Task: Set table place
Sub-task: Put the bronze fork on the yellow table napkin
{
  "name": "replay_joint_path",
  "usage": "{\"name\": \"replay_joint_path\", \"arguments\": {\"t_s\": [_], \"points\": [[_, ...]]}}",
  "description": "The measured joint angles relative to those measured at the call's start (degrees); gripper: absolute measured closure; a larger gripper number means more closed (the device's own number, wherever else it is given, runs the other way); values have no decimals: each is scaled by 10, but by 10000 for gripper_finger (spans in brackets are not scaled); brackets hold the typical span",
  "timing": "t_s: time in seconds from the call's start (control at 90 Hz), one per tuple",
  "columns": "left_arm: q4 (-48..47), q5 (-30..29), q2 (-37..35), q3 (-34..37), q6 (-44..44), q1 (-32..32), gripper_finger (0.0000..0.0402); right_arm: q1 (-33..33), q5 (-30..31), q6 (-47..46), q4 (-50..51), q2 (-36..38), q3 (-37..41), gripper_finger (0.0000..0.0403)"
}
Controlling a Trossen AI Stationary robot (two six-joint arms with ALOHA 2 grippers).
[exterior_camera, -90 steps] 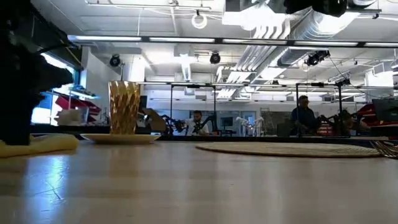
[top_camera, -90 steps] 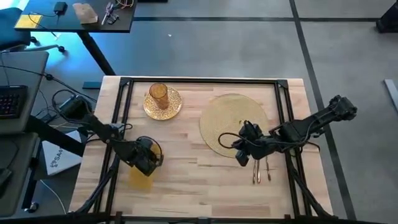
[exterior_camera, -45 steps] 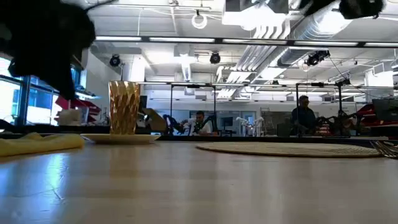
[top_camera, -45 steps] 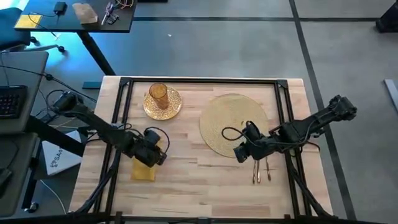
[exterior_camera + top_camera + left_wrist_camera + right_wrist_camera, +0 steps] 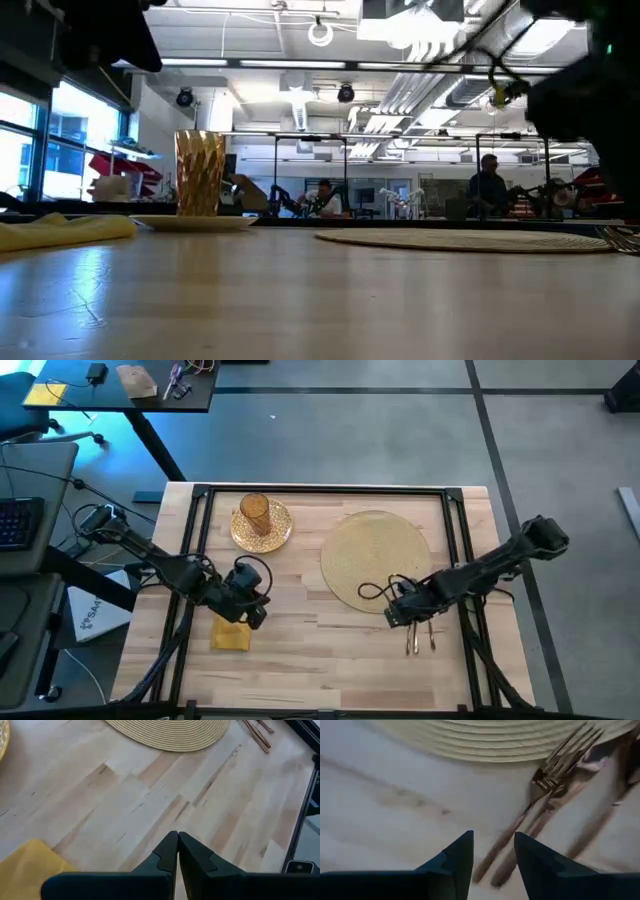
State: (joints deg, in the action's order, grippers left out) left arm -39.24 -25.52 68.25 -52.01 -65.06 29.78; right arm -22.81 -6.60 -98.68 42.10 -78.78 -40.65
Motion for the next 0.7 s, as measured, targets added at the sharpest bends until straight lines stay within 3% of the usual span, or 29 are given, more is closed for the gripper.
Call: {"name": "replay_joint_path", "arguments": {"t_s": [0.233, 0.544, 0.7], "points": [[1, 27, 0, 0, 8, 0, 401, 3, -6, -33, -32, -8, 44, 296], [2, 29, 0, 0, 8, 0, 401, 3, 1, -29, -74, -32, 50, 392], [1, 27, 0, 0, 8, 0, 401, 3, 4, -30, -78, -33, 35, 401]]}}
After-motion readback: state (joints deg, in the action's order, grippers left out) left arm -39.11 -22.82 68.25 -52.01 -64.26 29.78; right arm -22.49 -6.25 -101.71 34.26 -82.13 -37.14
